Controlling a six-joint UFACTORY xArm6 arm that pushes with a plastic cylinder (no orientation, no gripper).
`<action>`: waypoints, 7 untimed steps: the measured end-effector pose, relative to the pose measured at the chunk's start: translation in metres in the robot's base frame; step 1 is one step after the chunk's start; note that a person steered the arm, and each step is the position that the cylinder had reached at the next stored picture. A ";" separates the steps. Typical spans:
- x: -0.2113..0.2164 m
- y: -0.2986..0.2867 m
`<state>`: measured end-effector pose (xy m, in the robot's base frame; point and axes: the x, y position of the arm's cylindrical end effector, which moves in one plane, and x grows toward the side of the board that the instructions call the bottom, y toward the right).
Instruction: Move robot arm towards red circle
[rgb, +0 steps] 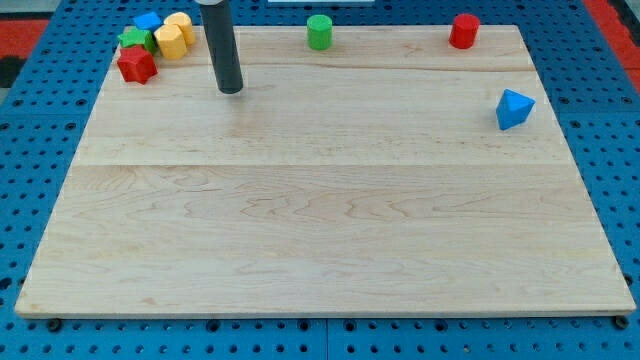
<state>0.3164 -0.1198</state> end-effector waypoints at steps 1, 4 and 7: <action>0.000 -0.007; 0.000 -0.037; 0.000 -0.080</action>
<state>0.3164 -0.2003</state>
